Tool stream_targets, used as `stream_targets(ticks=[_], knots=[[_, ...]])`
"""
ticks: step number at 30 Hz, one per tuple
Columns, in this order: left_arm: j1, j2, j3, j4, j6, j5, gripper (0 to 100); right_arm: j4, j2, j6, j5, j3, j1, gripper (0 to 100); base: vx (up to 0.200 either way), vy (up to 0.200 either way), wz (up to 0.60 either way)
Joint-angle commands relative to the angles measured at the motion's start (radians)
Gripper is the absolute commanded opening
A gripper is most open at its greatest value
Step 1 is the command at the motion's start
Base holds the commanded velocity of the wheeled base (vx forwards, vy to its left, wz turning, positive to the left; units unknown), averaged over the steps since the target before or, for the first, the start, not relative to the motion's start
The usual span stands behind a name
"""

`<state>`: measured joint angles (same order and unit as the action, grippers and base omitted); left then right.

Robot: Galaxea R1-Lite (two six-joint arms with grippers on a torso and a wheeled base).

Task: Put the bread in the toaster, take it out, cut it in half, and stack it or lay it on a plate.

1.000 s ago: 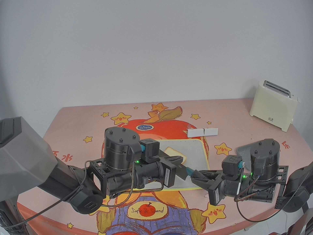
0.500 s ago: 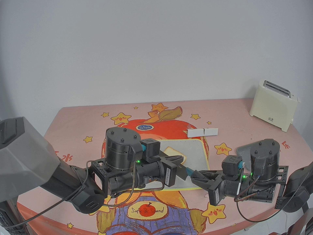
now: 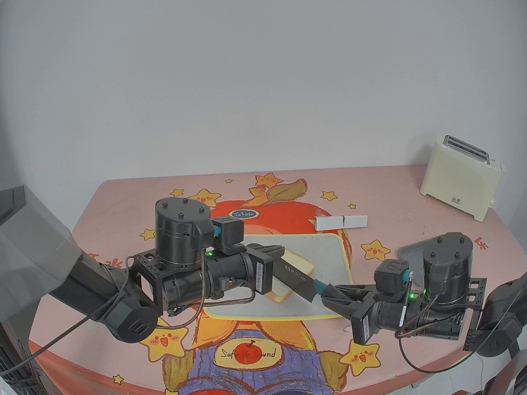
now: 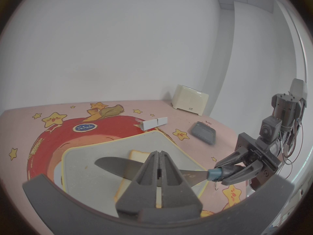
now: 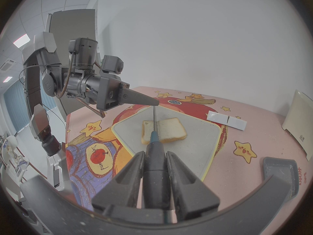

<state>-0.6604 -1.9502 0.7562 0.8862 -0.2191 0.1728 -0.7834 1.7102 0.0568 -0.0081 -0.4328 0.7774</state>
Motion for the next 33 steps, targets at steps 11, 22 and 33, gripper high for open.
stream_targets(ticks=[11,22,33], knots=[[0.007,-0.041,-0.011,0.005,0.001,0.001,0,0.001,0.000,0.000,-0.001,0.000,0.000,0,0.000,0.000,0.00],[0.008,-0.041,-0.015,0.005,0.003,0.001,0,0.000,-0.003,0.000,0.000,0.000,0.000,0,0.000,0.000,0.00],[0.008,-0.030,0.031,0.000,0.003,0.002,0,0.003,0.005,-0.012,0.000,0.016,-0.001,0,0.000,0.000,0.00]])
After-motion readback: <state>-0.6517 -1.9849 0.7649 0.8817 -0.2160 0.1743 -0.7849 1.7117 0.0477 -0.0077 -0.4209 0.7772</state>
